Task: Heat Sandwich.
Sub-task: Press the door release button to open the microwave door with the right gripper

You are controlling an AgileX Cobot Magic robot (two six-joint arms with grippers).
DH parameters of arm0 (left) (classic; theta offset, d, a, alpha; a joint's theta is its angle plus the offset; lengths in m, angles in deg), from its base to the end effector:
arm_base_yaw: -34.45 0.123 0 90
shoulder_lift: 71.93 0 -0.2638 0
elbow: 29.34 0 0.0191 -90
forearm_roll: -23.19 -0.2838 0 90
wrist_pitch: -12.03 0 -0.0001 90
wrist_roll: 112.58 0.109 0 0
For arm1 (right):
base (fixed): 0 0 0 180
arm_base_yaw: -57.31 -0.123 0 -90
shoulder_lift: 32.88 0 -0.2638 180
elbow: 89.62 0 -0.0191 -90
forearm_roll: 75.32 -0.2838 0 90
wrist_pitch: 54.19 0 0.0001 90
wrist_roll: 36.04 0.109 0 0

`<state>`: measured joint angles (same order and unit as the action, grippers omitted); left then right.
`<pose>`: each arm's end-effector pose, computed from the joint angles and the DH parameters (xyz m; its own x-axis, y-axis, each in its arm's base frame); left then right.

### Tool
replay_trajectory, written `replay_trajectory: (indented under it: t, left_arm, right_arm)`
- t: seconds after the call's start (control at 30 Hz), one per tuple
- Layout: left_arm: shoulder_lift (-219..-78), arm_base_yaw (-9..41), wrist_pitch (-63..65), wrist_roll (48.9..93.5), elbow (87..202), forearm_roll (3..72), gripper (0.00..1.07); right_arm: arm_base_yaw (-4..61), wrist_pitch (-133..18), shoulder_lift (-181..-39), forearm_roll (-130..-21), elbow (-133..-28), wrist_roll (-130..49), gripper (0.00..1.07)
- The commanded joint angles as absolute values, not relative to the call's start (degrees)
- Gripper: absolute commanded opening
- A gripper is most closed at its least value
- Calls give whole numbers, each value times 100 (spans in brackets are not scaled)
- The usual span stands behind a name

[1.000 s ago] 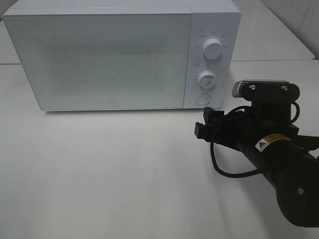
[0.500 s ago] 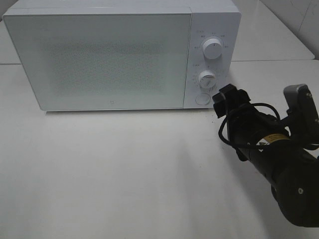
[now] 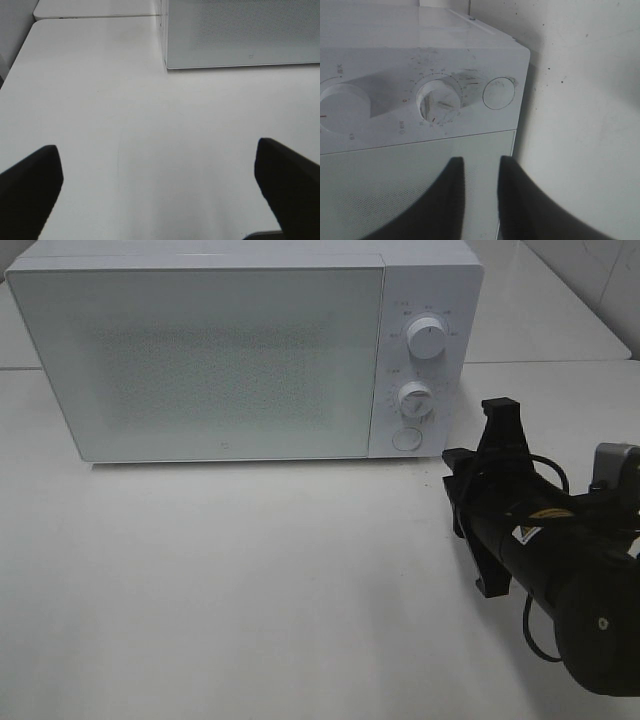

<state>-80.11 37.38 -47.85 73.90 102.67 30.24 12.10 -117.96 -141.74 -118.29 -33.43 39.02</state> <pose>0.0620 -0.0084 0.2870 -0.4328 0.0287 -0.9010 0.0668 0.9978 -0.0003 0.2294 0.1365 0.0752 -0.1233 0.9895 -0.0750 0.2475 0.1039 0.9633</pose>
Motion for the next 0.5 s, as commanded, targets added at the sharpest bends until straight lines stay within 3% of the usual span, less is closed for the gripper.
replay_trajectory:
  t: [0.03,0.07,0.5]
  left_arm:
    - [-7862,3743,-4687,7395,10250,3052,104]
    - [-7862,3743,-4687,7395,10250,3052,104]
    - [-7862,3743,-4687,7395,10250,3052,104]
  right_arm:
    - [1181,-11790,-14151,-11800,-3395,3914,5]
    - [1181,-11790,-14151,-11800,-3395,3908,0]
    - [1199,-11785,-14156,-11800,-3395,4057,1]
